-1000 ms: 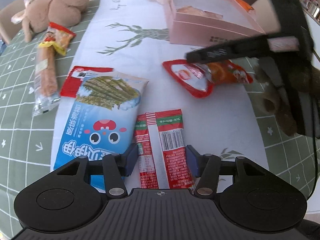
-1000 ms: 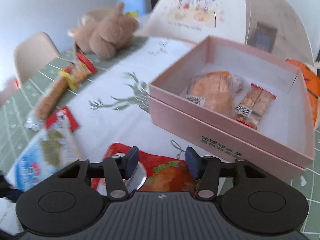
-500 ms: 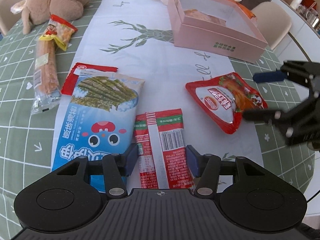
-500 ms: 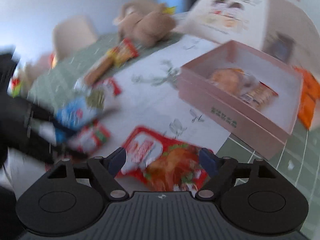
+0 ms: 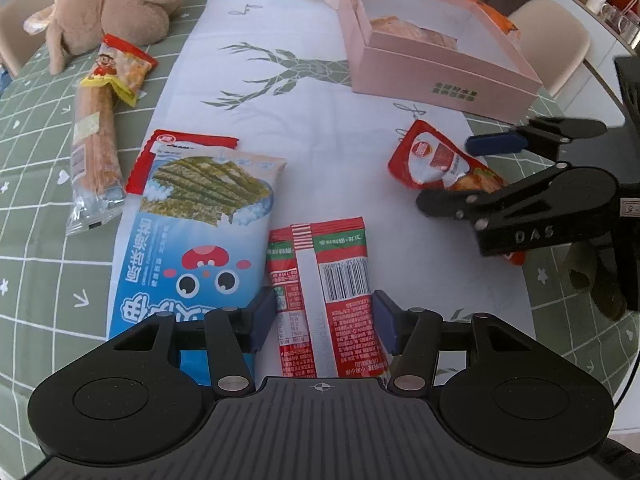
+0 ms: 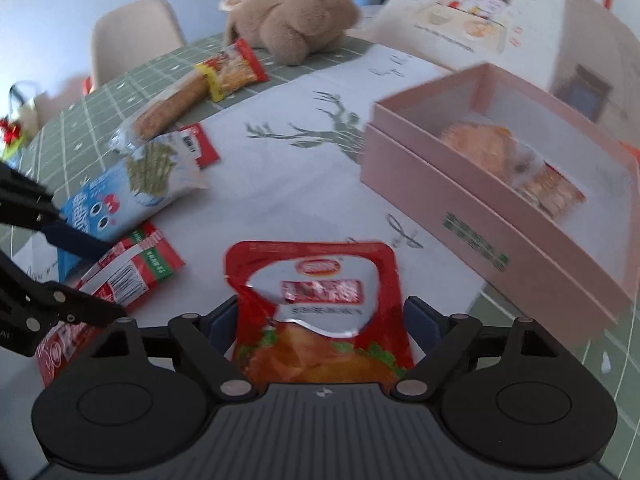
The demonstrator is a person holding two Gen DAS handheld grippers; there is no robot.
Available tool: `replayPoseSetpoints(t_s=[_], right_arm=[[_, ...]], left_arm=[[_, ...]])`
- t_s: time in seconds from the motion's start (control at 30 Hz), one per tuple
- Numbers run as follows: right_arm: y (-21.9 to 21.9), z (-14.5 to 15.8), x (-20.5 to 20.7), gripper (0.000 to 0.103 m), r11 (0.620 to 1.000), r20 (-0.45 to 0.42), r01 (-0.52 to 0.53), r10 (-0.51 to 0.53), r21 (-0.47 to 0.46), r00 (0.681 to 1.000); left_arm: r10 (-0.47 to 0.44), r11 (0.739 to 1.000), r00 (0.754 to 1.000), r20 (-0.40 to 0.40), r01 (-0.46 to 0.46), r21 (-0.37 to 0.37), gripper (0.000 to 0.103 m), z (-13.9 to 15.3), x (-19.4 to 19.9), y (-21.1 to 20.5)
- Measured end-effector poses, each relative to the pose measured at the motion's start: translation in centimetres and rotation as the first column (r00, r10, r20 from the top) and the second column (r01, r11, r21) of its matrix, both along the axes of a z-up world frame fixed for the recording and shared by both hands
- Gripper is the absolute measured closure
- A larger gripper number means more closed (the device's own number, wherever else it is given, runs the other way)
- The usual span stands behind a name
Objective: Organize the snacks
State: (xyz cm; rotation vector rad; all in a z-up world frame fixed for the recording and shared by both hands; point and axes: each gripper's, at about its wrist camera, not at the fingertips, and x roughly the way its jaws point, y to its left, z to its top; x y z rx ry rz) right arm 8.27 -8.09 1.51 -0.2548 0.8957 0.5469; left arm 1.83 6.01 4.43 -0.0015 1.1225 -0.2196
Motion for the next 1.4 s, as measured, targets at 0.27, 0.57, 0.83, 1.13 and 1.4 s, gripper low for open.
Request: replayPoseSetpoints(t_s=[0.27,0.57,0.83,1.13,1.4], right_arm=[[0.6,-1.4,-1.8,0.0,0.997,0.099,0.072,-0.073,0.008,0.992],[-0.5,0.2,-1.2,0.029,0.998,0.032,0.057,-0.058,0.003,0.998],[-3.7,2.8,-4.3,0.069,0.994,0.032,0.107,-0.107,0.023,0.994],[-7.8,4.6,-7.5,0.021,0.984,0.057,0.083,-0.093,0.157,0.994],[-8.1,2.2,-6.1,0.02,0.993,0.023,0.077,-0.079,0.092,0.997]], left_arm=[[0.0,1.0,1.0,0.003,0.0,0.018,0.044,-0.1,-0.1,-0.3],[-0.004,0.999,1.0,0.015,0.003,0.037,0.041,-0.2,-0.2,-0.8],[0.003,0.999,1.0,0.017,-0.003,0.043,0.017,-0.7,-0.1,-2.0],[-0.008,0.993,0.999,0.049,0.002,0.115,0.006,-1.6,-0.5,-3.9],[-0.015,0.993,0.998,0.053,0.008,0.117,0.006,-1.5,-0.6,-3.9]])
